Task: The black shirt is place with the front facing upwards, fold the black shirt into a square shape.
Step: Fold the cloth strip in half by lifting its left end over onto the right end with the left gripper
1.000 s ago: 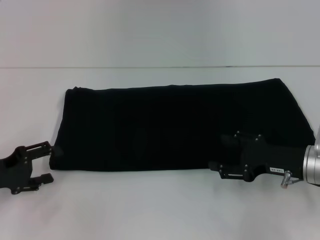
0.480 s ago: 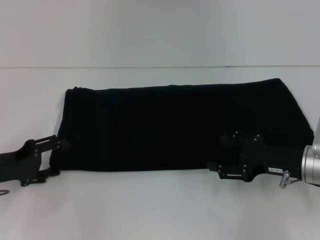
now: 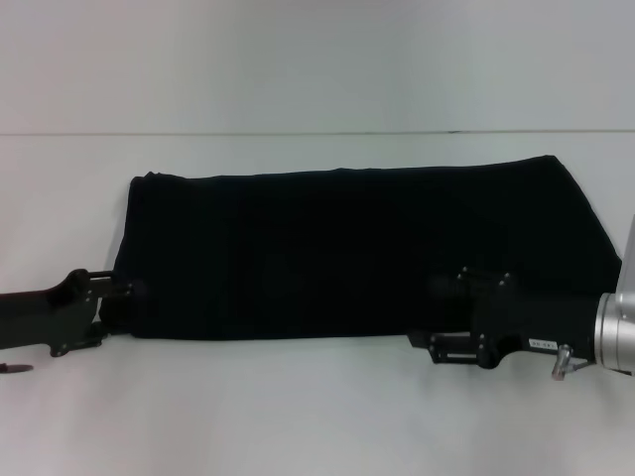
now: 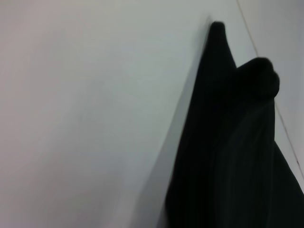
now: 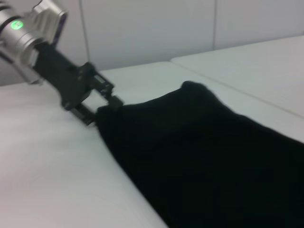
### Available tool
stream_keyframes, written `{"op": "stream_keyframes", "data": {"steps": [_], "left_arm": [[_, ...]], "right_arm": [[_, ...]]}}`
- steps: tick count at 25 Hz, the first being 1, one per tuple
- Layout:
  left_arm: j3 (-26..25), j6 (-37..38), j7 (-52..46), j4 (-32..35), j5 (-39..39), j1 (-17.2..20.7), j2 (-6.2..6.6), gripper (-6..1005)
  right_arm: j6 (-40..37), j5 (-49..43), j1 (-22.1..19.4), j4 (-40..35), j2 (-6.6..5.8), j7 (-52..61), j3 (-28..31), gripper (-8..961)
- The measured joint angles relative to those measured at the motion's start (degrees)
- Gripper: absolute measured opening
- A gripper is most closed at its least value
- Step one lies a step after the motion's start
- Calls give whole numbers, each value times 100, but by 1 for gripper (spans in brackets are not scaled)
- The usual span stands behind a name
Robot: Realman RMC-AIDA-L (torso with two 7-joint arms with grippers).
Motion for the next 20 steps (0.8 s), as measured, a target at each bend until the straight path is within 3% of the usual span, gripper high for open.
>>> {"op": "stream_keyframes", "data": {"steps": [2, 13, 20], "left_arm": [[-3, -31, 14, 81, -1, 12, -32, 731], [48, -144, -35, 121, 5, 3, -54, 262], [10, -237, 81, 215, -31, 50, -51, 116]], "right_arm": [[-3, 0, 0, 1, -3, 1, -59, 855], [-28, 0, 8, -17, -6, 39, -172, 854], [-53, 18, 3, -22, -6, 50, -160, 854]]}}
